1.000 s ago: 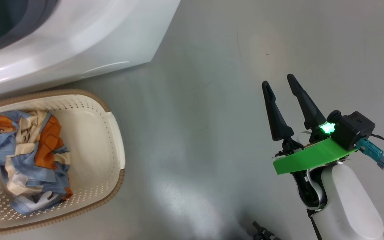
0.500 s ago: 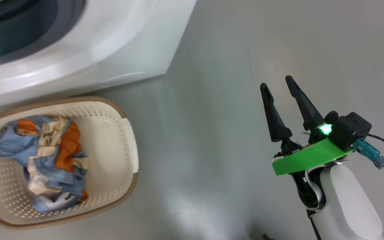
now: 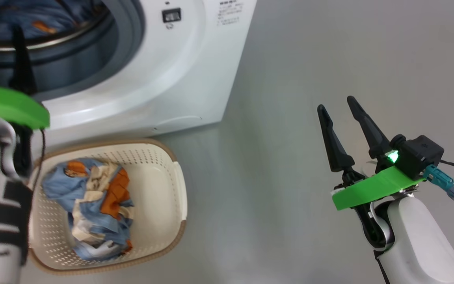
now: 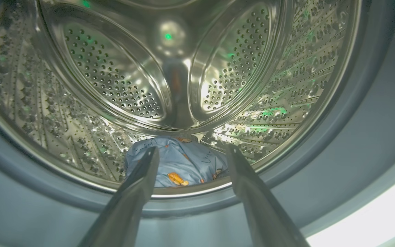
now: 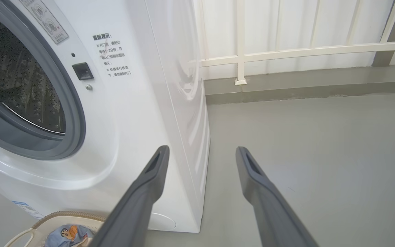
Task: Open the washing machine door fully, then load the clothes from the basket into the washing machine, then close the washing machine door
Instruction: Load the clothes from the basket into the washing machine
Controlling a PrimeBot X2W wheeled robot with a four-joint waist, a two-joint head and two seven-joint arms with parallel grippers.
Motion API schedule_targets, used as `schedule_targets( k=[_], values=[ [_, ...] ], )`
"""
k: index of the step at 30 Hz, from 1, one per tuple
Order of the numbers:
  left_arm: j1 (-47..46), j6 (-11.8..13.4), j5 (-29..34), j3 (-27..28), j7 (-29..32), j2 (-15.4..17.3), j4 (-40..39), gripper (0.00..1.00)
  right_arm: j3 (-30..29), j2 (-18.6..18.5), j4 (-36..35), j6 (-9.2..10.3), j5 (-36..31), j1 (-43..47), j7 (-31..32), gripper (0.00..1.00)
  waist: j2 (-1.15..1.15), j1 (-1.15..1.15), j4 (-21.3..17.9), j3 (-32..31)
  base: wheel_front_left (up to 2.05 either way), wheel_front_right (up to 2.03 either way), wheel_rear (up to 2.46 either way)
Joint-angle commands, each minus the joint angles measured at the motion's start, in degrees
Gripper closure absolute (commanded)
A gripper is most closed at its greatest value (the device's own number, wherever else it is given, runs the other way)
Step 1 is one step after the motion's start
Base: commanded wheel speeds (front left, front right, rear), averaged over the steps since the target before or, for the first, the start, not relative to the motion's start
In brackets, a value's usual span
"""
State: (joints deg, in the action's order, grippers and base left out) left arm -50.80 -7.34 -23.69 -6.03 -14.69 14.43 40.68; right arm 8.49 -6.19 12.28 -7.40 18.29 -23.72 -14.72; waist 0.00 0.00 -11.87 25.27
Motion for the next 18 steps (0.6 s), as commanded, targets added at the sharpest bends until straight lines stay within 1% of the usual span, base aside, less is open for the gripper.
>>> schedule_targets(
  k=[1, 9, 14, 18],
  values=[
    [1.75, -0.14, 0.07, 1.57, -0.3, 2.22, -2.05, 0.0, 1.11, -0.23, -1.02, -0.09, 0.56, 1.22, -0.28, 0.0, 0.0, 0.0, 2.4, -3.54, 0.0, 0.0, 0.0],
    [13.13, -0.14, 0.11, 2.9, -0.3, 0.49, -8.76, 0.0, 1.28, -1.11, 0.27, -0.09, 1.42, 3.69, -0.28, 0.0, 0.0, 0.0, 5.05, -9.84, 0.0, 0.0, 0.0],
    [20.04, -0.14, 0.42, 3.95, -0.3, -0.57, -13.76, 0.0, 0.21, -1.77, 0.79, -0.09, 1.77, 5.7, -0.28, 0.0, 0.0, 0.0, 7.06, -13.45, 0.0, 0.0, 0.0],
    [23.97, -0.14, 0.67, 4.25, -0.3, -1.23, -16.53, 0.0, 0.31, -2.15, 0.97, -0.09, 1.94, 6.48, -0.28, 0.0, 0.0, 0.0, 8.01, -15.4, 0.0, 0.0, 0.0]
  ],
)
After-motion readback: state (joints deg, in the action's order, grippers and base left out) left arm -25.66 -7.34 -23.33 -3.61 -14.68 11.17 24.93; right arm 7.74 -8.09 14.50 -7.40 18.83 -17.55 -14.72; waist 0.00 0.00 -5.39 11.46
